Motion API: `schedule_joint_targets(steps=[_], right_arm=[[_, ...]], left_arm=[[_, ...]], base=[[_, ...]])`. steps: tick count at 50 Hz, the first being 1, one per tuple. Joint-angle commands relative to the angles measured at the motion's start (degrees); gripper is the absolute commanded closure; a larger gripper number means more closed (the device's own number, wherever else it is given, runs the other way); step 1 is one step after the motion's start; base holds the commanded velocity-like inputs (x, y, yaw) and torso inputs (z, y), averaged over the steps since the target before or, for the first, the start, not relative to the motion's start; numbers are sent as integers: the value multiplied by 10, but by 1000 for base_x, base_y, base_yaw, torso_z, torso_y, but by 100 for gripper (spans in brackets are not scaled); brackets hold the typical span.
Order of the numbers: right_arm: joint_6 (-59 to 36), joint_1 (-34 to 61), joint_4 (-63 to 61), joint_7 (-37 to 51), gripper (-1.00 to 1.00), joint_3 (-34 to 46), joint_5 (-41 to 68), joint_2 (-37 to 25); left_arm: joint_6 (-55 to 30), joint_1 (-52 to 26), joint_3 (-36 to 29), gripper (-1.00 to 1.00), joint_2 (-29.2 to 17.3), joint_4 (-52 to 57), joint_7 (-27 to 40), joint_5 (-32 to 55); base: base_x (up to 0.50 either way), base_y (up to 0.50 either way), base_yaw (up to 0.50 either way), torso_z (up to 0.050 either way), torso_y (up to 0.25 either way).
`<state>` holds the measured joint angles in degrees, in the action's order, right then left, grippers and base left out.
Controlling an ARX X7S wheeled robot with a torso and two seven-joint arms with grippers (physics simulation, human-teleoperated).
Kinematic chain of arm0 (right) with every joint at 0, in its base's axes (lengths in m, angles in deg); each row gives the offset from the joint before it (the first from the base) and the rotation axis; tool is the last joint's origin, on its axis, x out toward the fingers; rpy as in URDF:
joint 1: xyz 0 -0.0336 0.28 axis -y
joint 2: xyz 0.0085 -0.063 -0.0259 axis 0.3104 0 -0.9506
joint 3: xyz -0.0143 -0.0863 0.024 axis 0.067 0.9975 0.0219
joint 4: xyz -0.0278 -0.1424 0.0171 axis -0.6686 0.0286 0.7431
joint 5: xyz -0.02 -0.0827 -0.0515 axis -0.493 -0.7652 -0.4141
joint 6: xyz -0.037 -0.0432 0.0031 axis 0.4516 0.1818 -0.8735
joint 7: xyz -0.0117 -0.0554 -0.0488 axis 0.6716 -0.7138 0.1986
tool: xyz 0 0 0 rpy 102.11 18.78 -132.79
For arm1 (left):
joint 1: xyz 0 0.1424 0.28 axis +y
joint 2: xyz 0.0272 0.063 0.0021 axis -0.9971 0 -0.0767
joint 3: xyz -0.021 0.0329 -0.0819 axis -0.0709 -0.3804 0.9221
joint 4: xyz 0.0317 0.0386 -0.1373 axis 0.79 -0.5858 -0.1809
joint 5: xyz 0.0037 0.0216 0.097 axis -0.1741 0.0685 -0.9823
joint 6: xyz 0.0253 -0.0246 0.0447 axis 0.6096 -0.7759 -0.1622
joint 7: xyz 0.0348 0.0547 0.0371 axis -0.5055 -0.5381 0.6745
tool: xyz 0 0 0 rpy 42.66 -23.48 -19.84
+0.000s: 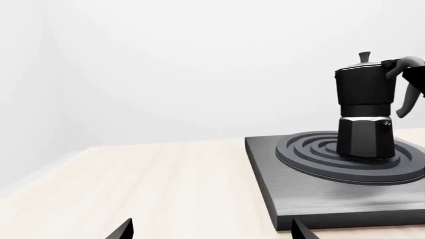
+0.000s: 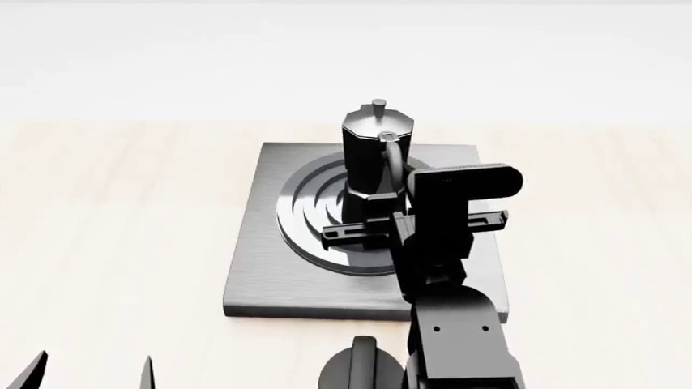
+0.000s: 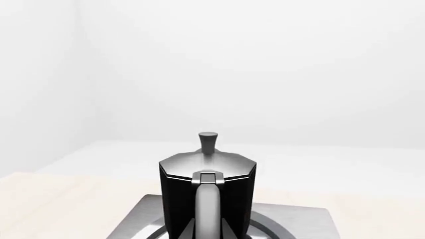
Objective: Put the moka pot on the stove.
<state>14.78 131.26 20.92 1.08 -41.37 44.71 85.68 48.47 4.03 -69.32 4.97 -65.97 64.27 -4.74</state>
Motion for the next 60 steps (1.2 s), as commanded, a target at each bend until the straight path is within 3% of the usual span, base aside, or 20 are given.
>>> schedule_joint_targets(steps=[1,15,16,30,38,60], right_arm=[[5,0,4,-11,100,-8,-20,3],[-10,-15,4,-16,100,-22,-44,3],[-13,-18,4,-14,-100,-20,-47,3],[-17,-27,4,-14,-100,-9,-38,3],[-9,-35,4,9,-100,63,-41,3],[33,-19,4,-12,-100,-86,-154,-3]], left_arm=[[8,2,6,-100,2,-2,-9,17],[8,4,3,-100,0,-1,-8,17],[8,5,3,-100,-1,2,-7,16],[5,5,2,-100,-5,8,-4,18],[4,4,0,-100,-6,11,-4,18],[-13,-15,0,-100,-13,14,-6,28]], base=[[0,0,0,0,0],[1,0,1,0,0],[0,0,0,0,0],[0,0,0,0,0],[0,0,0,0,0],[0,0,0,0,0]])
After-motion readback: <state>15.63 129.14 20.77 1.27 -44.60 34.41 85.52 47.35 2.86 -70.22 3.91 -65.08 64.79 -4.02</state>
